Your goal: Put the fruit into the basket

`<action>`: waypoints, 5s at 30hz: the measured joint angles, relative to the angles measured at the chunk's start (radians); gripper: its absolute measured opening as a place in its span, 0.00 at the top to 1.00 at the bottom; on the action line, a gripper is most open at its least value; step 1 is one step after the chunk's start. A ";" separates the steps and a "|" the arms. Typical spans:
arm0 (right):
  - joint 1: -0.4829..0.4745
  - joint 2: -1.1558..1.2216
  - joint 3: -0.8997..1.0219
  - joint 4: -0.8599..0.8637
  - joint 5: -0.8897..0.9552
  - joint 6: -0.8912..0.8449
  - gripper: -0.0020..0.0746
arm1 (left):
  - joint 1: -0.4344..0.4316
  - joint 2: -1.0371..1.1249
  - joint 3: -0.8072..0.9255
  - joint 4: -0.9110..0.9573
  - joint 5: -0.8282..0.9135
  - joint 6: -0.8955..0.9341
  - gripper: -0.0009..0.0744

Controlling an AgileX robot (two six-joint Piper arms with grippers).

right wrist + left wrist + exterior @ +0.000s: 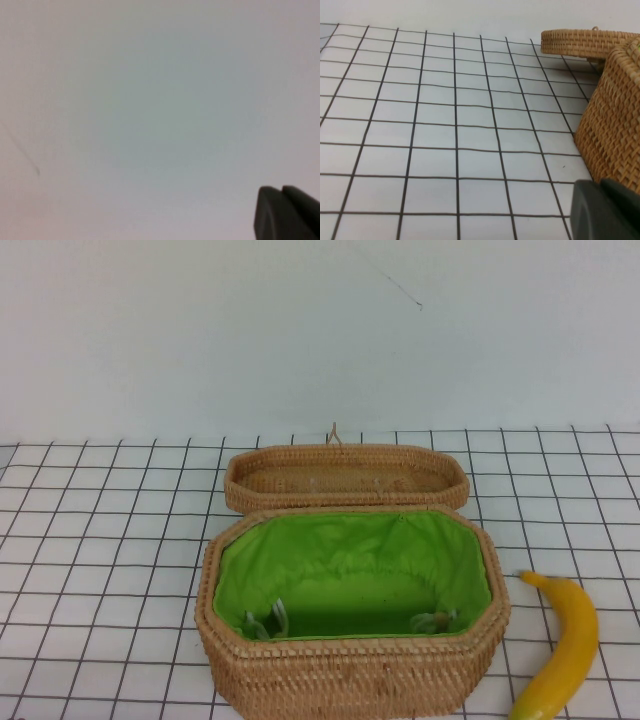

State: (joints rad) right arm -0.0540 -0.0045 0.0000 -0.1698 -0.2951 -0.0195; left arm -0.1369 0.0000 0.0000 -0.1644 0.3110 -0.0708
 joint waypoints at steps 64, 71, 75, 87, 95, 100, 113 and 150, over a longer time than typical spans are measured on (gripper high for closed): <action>0.303 1.522 -0.996 0.297 1.132 0.300 0.45 | 0.000 0.000 0.000 0.000 0.000 0.000 0.99; 0.303 1.645 -1.020 0.297 1.056 0.360 0.33 | 0.000 0.000 0.000 0.000 0.000 0.000 0.99; 0.301 1.704 -1.020 0.297 1.055 0.361 0.33 | 0.000 0.000 0.000 0.000 0.000 0.000 0.99; 0.300 1.814 -1.066 0.297 1.058 0.361 0.52 | 0.000 0.000 0.000 0.000 0.000 0.000 0.99; 0.300 1.814 -1.190 0.213 1.158 0.360 0.57 | 0.000 0.000 0.000 0.000 0.000 0.000 0.99; 0.300 1.761 -1.366 0.084 1.286 0.346 0.58 | 0.000 0.000 0.000 0.000 0.000 0.000 0.99; 0.458 1.685 -1.796 0.207 1.447 -0.324 0.58 | 0.000 0.000 0.000 0.000 0.000 0.000 0.99; 0.786 1.892 -1.796 0.109 1.425 -0.618 0.72 | 0.000 0.000 0.000 0.000 0.000 0.000 0.99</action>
State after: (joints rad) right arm 0.7321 1.8876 -1.7961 -0.0606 1.1298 -0.6370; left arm -0.1369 0.0000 0.0000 -0.1644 0.3110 -0.0708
